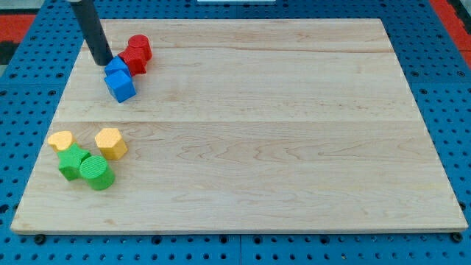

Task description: Move the red circle towards top right

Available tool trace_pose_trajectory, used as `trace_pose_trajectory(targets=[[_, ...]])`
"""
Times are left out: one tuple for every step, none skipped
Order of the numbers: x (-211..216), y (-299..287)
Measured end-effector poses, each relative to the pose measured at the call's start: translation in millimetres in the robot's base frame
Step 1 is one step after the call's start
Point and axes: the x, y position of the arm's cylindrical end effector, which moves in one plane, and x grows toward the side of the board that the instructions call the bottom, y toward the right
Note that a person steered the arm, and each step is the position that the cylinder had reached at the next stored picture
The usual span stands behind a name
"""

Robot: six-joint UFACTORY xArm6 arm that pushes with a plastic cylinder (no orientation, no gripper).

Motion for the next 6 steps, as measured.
trace_pose_trajectory(targets=[[-17.4, 27.7], [-37.7, 111.4], [-55.0, 144.9], [-58.7, 178.3], [-64.6, 251.5], [-75.6, 303.7]])
